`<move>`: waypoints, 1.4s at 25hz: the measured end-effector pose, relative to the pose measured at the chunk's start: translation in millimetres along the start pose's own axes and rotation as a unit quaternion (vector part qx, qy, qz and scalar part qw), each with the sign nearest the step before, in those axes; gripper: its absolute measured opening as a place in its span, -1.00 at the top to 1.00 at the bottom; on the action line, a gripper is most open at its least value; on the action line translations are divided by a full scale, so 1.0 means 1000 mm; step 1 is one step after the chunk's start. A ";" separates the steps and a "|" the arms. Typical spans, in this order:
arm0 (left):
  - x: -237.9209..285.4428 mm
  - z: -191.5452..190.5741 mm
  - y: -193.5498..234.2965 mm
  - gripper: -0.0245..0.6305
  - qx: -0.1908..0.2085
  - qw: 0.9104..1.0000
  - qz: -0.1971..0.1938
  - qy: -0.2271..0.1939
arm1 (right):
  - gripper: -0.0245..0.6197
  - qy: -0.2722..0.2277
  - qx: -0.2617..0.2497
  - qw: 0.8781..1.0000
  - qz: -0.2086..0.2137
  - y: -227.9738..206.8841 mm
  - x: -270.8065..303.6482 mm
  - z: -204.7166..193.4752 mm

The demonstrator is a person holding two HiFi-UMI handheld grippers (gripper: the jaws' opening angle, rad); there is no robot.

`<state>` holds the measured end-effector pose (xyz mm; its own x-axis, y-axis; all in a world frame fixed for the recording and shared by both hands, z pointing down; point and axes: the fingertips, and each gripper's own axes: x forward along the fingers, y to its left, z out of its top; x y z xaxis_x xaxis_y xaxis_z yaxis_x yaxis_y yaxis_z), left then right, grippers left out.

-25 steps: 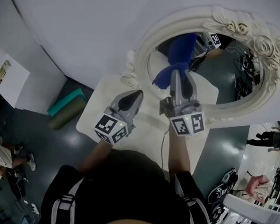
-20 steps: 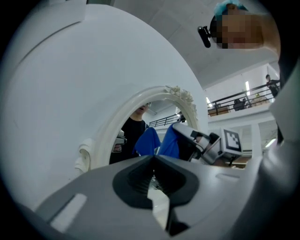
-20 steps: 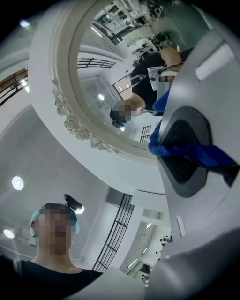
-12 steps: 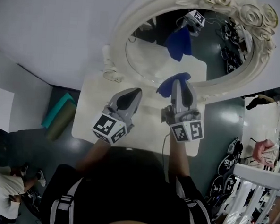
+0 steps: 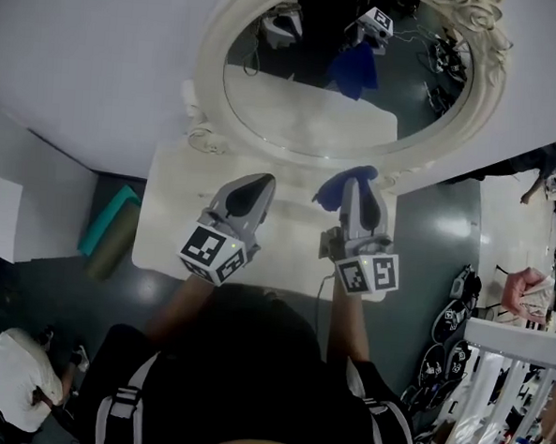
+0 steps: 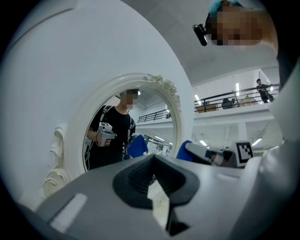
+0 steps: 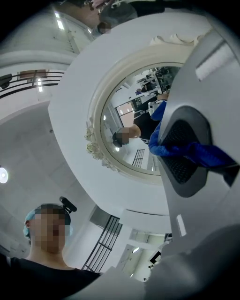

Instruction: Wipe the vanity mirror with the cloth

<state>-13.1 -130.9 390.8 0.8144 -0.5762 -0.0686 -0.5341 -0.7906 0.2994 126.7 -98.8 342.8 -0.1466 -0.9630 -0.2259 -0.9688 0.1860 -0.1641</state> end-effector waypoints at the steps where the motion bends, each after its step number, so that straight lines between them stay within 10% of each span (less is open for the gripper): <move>1: 0.001 -0.005 -0.006 0.91 0.001 1.000 0.002 0.002 | 0.80 0.002 -0.001 1.000 -0.003 -0.005 -0.008 -0.001; 14: -0.007 -0.062 -0.133 0.91 0.030 0.999 0.031 0.016 | 0.80 0.045 0.012 0.999 -0.022 -0.062 -0.154 -0.008; 35: -0.056 -0.116 -0.177 0.91 0.024 0.997 0.060 0.047 | 0.81 0.114 0.053 0.991 -0.042 -0.050 -0.246 -0.069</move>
<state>62.3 65.2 452.3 0.7608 -0.6467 0.0541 -0.6368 -0.7279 0.2541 197.3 115.1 472.8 -0.1194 -0.9928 0.0133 -0.9550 0.1112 -0.2750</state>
